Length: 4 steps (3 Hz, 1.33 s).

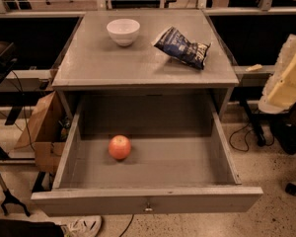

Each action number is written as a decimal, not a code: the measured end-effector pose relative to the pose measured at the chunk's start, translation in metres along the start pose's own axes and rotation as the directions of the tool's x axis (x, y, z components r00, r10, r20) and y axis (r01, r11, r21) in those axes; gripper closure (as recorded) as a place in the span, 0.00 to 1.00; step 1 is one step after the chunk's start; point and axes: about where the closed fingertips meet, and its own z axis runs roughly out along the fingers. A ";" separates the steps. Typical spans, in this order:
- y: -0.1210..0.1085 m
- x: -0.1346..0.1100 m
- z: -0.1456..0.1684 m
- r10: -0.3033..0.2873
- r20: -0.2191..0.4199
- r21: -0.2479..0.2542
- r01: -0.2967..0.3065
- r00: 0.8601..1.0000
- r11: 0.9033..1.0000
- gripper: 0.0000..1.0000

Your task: Pick apple from top drawer and place on counter

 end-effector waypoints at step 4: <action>-0.018 -0.083 0.063 0.128 0.213 -0.056 -0.119 0.969 0.991 0.00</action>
Offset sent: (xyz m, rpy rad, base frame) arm 0.0251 0.0205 -0.0081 0.0874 0.0360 -0.0074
